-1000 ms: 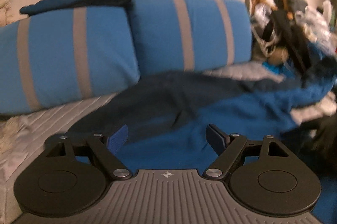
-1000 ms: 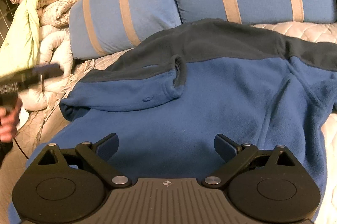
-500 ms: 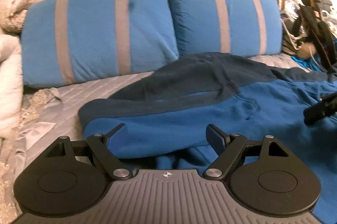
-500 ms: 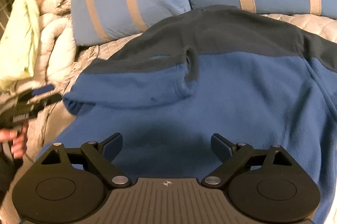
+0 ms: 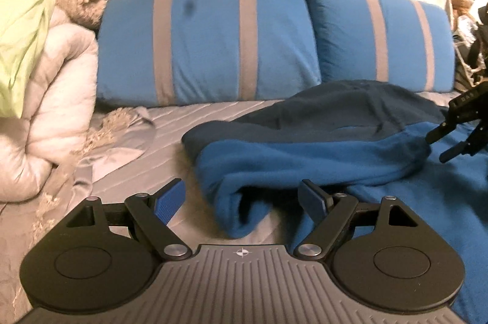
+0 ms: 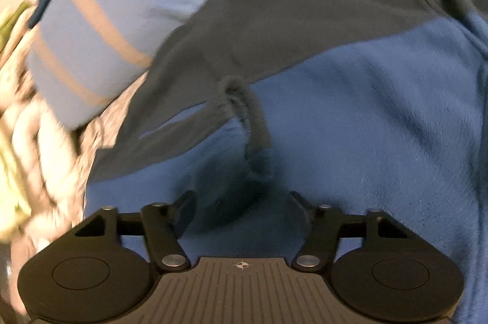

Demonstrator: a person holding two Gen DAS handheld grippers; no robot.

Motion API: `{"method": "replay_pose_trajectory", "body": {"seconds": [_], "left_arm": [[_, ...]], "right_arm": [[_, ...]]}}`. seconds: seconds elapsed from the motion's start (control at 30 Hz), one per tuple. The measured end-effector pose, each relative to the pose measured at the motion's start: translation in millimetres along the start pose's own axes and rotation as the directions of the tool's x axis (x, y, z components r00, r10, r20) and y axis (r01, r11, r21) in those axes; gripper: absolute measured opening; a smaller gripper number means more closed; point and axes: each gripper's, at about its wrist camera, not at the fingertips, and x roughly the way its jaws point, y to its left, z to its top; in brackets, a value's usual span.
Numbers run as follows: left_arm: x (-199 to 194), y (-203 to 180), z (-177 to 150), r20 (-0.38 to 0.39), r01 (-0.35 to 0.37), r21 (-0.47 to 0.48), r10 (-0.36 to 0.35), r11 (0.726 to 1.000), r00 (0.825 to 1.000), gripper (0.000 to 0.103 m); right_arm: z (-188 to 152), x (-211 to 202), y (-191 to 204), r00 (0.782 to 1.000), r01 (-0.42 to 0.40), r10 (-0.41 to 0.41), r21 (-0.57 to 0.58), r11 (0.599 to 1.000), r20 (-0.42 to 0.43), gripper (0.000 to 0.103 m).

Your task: Fold clothes

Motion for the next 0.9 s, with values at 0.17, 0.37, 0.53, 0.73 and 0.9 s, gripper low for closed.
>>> {"method": "replay_pose_trajectory", "body": {"seconds": [0.17,0.37,0.53,0.73,0.9], "left_arm": [[18.9,0.4,-8.1,-0.026,-0.051,0.018,0.052,0.999,0.998,0.081],[44.9,4.3,-16.3,-0.074,-0.086,-0.037,0.083,0.996,0.994,0.081],[61.9,26.2,-16.7,-0.067,-0.049,-0.241,0.034,0.969,0.997,0.081],[82.4,35.8,-2.7,-0.089,-0.107,-0.235,0.088,0.966,0.992,0.081],[87.9,42.8,11.8,-0.059,-0.024,-0.345,0.004,0.938,0.998,0.082]], "right_arm": [[5.3,18.8,-7.1,0.999,0.026,-0.028,0.136,0.99,0.015,0.056],[5.4,16.9,-3.5,0.998,0.014,-0.022,0.153,0.988,0.052,0.027],[17.1,-6.4,20.2,0.989,-0.091,0.084,0.062,0.994,0.119,0.023],[48.5,-54.1,72.9,0.929,-0.244,0.266,-0.117,0.963,0.256,0.018],[72.9,-88.3,107.7,0.878,-0.286,0.337,-0.194,0.938,0.339,0.016]]}}
